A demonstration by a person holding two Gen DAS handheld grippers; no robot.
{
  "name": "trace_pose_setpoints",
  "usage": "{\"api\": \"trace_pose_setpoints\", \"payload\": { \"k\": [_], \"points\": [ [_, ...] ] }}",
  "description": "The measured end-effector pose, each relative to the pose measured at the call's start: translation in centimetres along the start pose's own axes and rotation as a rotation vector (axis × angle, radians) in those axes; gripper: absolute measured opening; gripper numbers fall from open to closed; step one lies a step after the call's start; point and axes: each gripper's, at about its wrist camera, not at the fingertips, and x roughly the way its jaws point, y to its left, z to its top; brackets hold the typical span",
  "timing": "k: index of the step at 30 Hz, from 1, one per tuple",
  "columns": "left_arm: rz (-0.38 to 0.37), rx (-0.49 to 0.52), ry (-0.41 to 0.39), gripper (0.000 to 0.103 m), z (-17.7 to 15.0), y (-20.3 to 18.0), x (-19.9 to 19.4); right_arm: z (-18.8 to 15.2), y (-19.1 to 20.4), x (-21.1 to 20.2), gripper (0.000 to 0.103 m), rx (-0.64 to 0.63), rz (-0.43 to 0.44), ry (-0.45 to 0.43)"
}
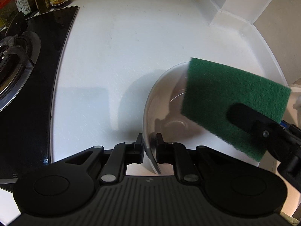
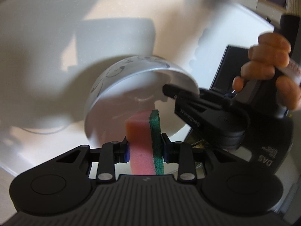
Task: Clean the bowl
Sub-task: 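Scrub inside the bowl with the sponge's green side in the right gripper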
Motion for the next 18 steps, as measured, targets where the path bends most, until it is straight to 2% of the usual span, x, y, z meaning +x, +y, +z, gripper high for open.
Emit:
{"api": "trace_pose_setpoints", "payload": {
  "k": [4, 7, 10, 13, 15, 18],
  "points": [
    [0.018, -0.019, -0.028, 0.015, 0.0, 0.3, -0.1, 0.1, 0.8, -0.8, 0.027, -0.026, 0.088, -0.008],
    [0.019, -0.032, -0.034, 0.015, 0.1, 0.2, -0.1, 0.3, 0.0, -1.8, 0.028, 0.040, 0.163, -0.023],
    [0.019, -0.041, -0.038, 0.017, 0.3, -0.3, 0.4, -0.1, -2.4, -2.4, 0.028, 0.234, 0.268, -0.072],
    [0.009, -0.046, -0.038, 0.019, 0.1, -0.6, 0.7, -1.9, -5.7, -3.0, 0.028, 0.504, 0.410, -0.171],
    [0.005, -0.048, -0.034, 0.021, -0.3, 0.0, 0.2, -2.8, -6.6, -3.0, 0.028, 0.599, 0.452, -0.207],
    [0.009, -0.044, -0.034, 0.024, 0.3, -0.5, 0.9, -5.0, -8.1, -2.9, 0.028, 0.855, 0.539, -0.280]
  ]
}}
